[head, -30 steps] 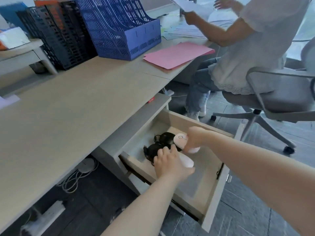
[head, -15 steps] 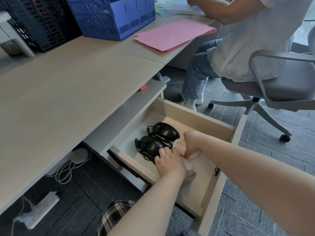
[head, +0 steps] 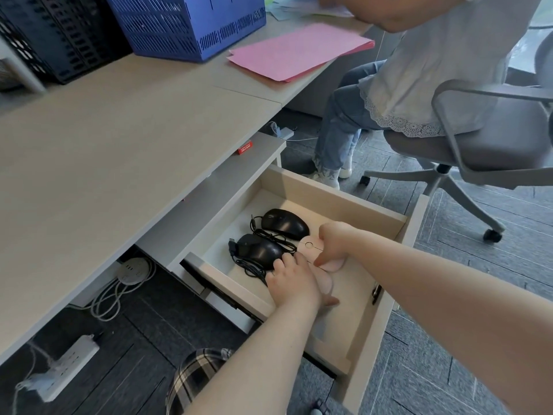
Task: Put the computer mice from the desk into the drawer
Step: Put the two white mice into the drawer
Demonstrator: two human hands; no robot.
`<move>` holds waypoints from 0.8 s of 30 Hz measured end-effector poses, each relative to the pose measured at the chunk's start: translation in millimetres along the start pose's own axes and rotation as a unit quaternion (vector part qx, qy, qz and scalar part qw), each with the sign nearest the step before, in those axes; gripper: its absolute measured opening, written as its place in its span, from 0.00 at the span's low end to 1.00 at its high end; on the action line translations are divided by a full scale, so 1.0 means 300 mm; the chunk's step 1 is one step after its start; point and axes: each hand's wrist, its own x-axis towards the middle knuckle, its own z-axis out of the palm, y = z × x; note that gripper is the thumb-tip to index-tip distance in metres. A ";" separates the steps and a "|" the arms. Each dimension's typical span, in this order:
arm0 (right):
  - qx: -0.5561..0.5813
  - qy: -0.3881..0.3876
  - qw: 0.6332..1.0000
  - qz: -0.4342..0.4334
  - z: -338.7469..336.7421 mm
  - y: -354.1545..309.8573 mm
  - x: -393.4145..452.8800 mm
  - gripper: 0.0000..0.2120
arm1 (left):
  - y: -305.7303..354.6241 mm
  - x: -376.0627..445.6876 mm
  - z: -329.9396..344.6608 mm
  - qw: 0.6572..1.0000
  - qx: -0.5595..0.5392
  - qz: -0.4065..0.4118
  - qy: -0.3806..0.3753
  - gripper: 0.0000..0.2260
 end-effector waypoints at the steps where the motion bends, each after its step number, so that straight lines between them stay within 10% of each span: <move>1: 0.005 0.000 1.000 0.001 0.001 0.001 0.001 0.30 | -0.001 0.000 0.000 1.000 -0.005 0.002 0.003 0.48; 18: 0.069 0.070 0.994 0.047 -0.068 -0.017 -0.144 0.16 | -0.068 -0.019 -0.182 0.998 -0.014 0.038 0.037 0.29; 21: 0.129 0.207 0.963 0.117 -0.064 -0.026 -0.226 0.11 | -0.088 -0.043 -0.275 0.995 -0.022 0.051 0.087 0.20; 24: 0.195 0.337 0.895 0.219 -0.024 -0.010 -0.307 0.28 | -0.139 -0.055 -0.378 0.971 -0.008 0.083 0.226 0.19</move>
